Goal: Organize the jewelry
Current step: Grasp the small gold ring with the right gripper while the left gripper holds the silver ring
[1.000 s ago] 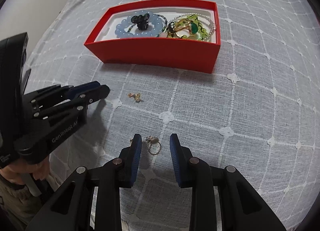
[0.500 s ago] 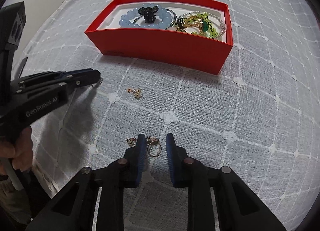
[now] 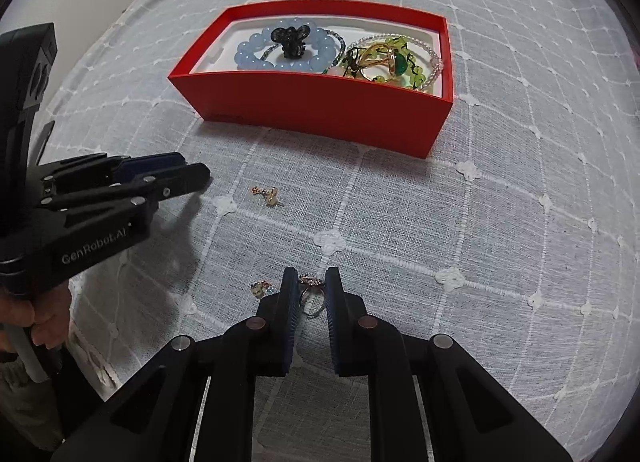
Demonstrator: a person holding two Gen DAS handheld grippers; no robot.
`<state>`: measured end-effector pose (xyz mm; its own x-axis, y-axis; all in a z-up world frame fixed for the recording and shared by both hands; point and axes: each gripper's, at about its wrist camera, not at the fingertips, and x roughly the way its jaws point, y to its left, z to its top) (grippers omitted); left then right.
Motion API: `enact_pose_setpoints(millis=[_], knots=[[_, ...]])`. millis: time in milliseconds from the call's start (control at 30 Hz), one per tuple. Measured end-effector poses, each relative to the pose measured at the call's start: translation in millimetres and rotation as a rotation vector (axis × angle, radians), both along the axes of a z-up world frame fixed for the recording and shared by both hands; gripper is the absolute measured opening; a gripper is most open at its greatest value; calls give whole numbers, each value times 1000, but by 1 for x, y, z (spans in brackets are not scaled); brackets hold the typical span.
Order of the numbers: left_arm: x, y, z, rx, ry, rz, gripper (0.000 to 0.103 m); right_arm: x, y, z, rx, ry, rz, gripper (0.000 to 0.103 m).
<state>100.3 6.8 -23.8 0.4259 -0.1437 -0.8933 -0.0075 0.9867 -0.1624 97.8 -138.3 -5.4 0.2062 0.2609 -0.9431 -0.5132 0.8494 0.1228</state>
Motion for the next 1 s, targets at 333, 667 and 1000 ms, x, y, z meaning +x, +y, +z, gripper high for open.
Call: enact_pose_setpoints(millis=[333,667,1000], knots=[[2,-18,-3,72,-31,-33,25,3,-16,9,21,-14,-35,14],[4,-14,-1,65,-35,-15,12,3,-15,10,19,-23,-39,14],[2,-6,-1,53,-36,4,1,4,-17,13,23,-26,-41,14]])
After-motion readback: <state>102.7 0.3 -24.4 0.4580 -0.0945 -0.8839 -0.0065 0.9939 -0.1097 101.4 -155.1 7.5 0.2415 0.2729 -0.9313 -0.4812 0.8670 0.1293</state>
